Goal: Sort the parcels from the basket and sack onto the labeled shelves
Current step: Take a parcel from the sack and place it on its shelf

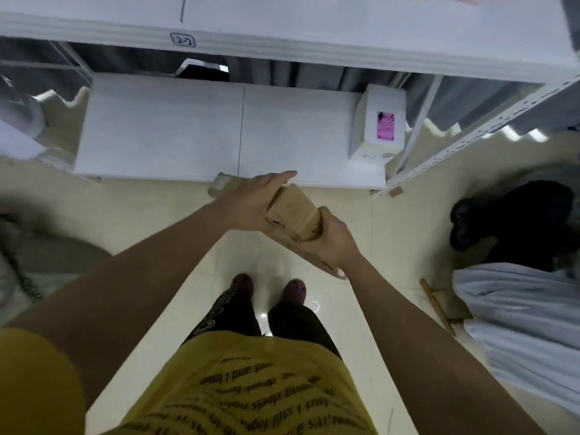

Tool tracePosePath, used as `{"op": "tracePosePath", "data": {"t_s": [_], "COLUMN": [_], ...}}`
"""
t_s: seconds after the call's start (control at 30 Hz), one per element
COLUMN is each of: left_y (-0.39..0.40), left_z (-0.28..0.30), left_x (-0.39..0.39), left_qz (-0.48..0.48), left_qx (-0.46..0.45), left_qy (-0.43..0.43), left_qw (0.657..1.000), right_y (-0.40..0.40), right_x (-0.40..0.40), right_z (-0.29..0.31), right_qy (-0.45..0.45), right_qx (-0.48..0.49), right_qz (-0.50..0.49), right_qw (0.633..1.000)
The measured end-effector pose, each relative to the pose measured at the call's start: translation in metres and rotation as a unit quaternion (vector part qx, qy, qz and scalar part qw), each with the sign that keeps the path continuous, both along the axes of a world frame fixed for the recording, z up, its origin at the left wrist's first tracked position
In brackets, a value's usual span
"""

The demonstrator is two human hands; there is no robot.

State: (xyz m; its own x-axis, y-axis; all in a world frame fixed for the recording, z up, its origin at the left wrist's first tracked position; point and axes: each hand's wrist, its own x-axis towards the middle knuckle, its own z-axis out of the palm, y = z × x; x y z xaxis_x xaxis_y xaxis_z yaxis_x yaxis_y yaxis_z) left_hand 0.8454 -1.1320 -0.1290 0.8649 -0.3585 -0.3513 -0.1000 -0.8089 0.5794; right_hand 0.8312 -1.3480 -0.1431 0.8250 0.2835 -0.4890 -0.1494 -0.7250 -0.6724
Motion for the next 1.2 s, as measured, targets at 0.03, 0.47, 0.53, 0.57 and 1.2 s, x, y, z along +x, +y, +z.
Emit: {"op": "tracePosePath", "data": {"t_s": [0.03,0.47,0.53,0.57,1.2], "left_y": [-0.002,-0.087,-0.1,-0.106,-0.188], "left_z": [-0.006,-0.058,-0.072,-0.079,-0.256], "left_x": [0.007,0.076,0.085,0.089,0.159], "left_qz": [0.001,-0.098,-0.076,-0.054,0.483], "left_qx": [0.008,0.203,0.226,0.24,-0.361], "left_qy": [0.013,-0.083,-0.069,-0.057,0.219], "left_qw": [1.0,0.971,0.969,0.968,0.767], "right_y": [-0.011,-0.064,-0.072,-0.076,-0.125], "right_x": [0.006,0.07,0.077,0.082,0.145], "right_z": [0.001,-0.038,-0.057,-0.065,-0.273], "right_qy": [0.012,-0.013,0.001,0.01,-0.033], "right_qx": [0.016,-0.036,-0.007,0.004,0.129], "right_qz": [-0.002,0.015,-0.025,-0.035,-0.196], "right_qw": [1.0,0.999,1.0,0.999,0.971]}}
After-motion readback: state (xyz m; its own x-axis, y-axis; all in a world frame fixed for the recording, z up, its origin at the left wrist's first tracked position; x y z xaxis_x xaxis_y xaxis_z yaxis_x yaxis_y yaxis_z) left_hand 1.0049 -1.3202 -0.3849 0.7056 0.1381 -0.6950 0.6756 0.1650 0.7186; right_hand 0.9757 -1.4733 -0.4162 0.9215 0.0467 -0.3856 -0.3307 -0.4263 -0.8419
